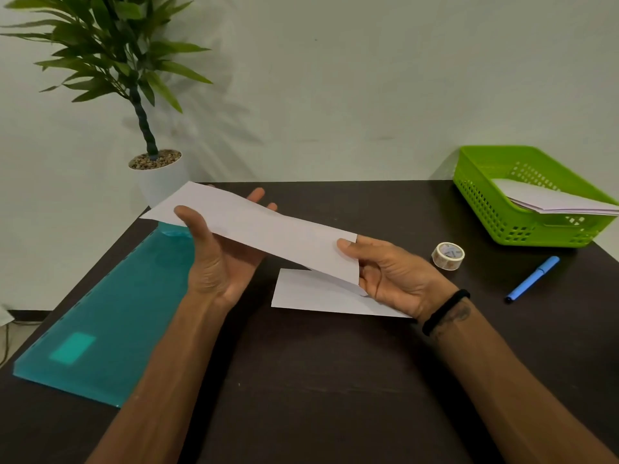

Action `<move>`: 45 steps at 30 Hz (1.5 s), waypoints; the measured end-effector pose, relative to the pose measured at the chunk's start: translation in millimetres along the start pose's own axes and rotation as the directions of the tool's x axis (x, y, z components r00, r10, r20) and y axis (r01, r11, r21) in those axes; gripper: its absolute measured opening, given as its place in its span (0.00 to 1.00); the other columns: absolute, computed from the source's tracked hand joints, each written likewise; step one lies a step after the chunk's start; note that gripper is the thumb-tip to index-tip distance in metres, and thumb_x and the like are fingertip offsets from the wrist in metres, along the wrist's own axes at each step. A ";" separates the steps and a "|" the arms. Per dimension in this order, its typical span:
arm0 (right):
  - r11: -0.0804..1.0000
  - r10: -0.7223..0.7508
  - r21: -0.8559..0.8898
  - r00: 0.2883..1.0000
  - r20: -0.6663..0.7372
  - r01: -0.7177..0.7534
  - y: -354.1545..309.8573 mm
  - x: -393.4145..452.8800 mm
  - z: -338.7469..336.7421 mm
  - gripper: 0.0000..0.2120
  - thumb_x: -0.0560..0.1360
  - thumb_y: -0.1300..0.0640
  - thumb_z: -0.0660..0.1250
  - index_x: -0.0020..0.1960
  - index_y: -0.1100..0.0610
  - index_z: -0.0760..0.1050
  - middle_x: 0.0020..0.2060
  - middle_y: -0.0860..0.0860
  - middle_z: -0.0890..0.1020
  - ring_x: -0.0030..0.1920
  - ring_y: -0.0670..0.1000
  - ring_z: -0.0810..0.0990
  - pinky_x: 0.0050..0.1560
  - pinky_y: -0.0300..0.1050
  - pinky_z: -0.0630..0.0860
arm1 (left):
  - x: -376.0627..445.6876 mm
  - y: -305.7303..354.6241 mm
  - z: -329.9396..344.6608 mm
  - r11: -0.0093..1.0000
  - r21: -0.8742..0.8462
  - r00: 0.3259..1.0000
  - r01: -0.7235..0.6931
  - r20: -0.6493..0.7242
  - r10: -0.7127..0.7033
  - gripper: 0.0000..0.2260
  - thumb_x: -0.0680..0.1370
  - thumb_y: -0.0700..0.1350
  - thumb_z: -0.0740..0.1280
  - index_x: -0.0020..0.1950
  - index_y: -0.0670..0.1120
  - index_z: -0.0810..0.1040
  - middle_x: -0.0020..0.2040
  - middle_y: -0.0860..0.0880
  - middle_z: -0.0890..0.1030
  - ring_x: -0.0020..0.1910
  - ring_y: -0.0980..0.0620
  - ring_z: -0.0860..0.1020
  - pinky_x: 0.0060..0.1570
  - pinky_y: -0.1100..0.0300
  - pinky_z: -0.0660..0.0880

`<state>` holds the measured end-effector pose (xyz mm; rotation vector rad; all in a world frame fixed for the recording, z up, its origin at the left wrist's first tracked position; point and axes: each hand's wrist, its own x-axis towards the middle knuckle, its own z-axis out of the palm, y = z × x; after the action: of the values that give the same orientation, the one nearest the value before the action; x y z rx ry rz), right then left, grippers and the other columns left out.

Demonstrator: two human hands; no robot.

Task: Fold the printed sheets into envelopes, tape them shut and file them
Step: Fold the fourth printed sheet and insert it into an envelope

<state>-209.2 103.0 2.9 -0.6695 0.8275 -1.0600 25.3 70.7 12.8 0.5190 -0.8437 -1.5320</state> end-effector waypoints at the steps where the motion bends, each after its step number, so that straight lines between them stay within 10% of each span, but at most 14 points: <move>1: 1.000 0.003 0.001 1.000 0.008 -0.003 0.0 -0.3 -0.4 0.23 0.74 0.62 0.72 0.68 0.64 0.79 0.64 0.61 0.83 0.67 0.59 0.82 0.62 0.50 0.82 | -0.9 -2.3 1.9 1.000 0.026 1.000 0.017 0.012 -0.018 0.57 0.51 0.73 0.79 0.76 0.55 0.66 0.72 0.42 0.77 0.71 0.37 0.76 0.73 0.33 0.67; 7: 0.989 -0.068 -0.137 0.992 -0.103 0.054 -7.0 -1.1 -7.8 0.14 0.78 0.60 0.71 0.63 0.62 0.82 0.58 0.60 0.87 0.52 0.54 0.88 0.53 0.47 0.86 | -1.1 -10.3 9.3 0.996 0.072 0.999 0.050 -0.024 -0.048 0.51 0.51 0.68 0.83 0.72 0.59 0.70 0.70 0.43 0.80 0.69 0.40 0.78 0.72 0.35 0.70; 14: 0.933 -0.255 -0.286 0.962 -0.100 0.217 -0.7 1.9 -13.8 0.24 0.69 0.49 0.79 0.60 0.61 0.84 0.61 0.64 0.84 0.57 0.58 0.78 0.65 0.57 0.73 | 5.3 -6.9 3.5 0.999 0.033 0.992 0.041 -0.118 -0.037 0.59 0.47 0.70 0.82 0.75 0.60 0.65 0.67 0.45 0.82 0.68 0.42 0.79 0.66 0.37 0.76; 19: 0.697 -0.476 -0.610 0.879 0.000 0.377 -4.9 -2.5 -11.4 0.19 0.69 0.42 0.78 0.56 0.50 0.87 0.53 0.46 0.87 0.49 0.48 0.81 0.50 0.47 0.78 | 7.3 -4.8 0.9 0.989 -0.148 0.970 0.019 -0.238 -0.054 0.56 0.49 0.67 0.82 0.74 0.54 0.68 0.64 0.42 0.83 0.63 0.42 0.83 0.64 0.33 0.76; 25: 0.248 -0.577 -0.904 0.803 0.151 0.348 3.7 10.3 -13.5 0.26 0.61 0.32 0.77 0.55 0.42 0.85 0.64 0.37 0.76 0.64 0.39 0.75 0.51 0.36 0.74 | 12.6 -1.5 -7.8 0.922 -0.387 0.936 -0.013 -0.328 -0.125 0.54 0.54 0.68 0.78 0.76 0.50 0.67 0.66 0.38 0.81 0.61 0.37 0.83 0.58 0.31 0.78; 28: 0.279 -0.624 -0.875 0.768 0.147 0.395 -0.9 9.3 -16.8 0.25 0.63 0.38 0.82 0.58 0.41 0.84 0.64 0.39 0.76 0.61 0.38 0.76 0.49 0.33 0.75 | 15.0 -0.6 -13.1 0.899 -0.438 0.938 -0.026 -0.320 -0.129 0.52 0.56 0.70 0.77 0.75 0.50 0.69 0.67 0.39 0.80 0.62 0.36 0.82 0.59 0.32 0.78; 32: 0.268 -0.465 -0.937 0.882 0.078 0.224 -26.4 -1.5 -36.3 0.42 0.56 0.33 0.83 0.68 0.39 0.78 0.60 0.38 0.82 0.58 0.41 0.80 0.51 0.37 0.77 | 18.0 0.1 -21.4 0.885 -0.465 0.941 -0.035 -0.314 -0.128 0.44 0.67 0.74 0.71 0.74 0.49 0.70 0.67 0.39 0.81 0.63 0.36 0.82 0.59 0.34 0.79; 38: -0.105 -0.063 -0.991 0.995 -0.075 -0.082 -38.0 -15.8 -53.7 0.52 0.49 0.24 0.80 0.71 0.35 0.73 0.67 0.38 0.69 0.70 0.46 0.68 0.74 0.52 0.70 | 15.5 0.7 -21.7 0.860 -0.509 0.941 -0.028 -0.303 -0.149 0.44 0.68 0.76 0.68 0.73 0.46 0.72 0.63 0.40 0.83 0.61 0.37 0.83 0.61 0.36 0.79; 45: -0.071 -0.079 -0.997 0.996 -0.033 -0.039 -32.7 -9.9 -42.2 0.33 0.57 0.37 0.87 0.56 0.43 0.77 0.53 0.42 0.77 0.51 0.44 0.78 0.49 0.42 0.76 | 15.8 4.6 -32.7 0.881 -0.467 0.943 -0.075 -0.321 -0.090 0.42 0.71 0.79 0.60 0.69 0.45 0.76 0.60 0.45 0.85 0.60 0.44 0.84 0.64 0.44 0.79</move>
<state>-262.8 97.3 9.4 -1.9793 1.7213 -0.2054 50.3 48.4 -2.0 0.3996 -0.1848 -1.5325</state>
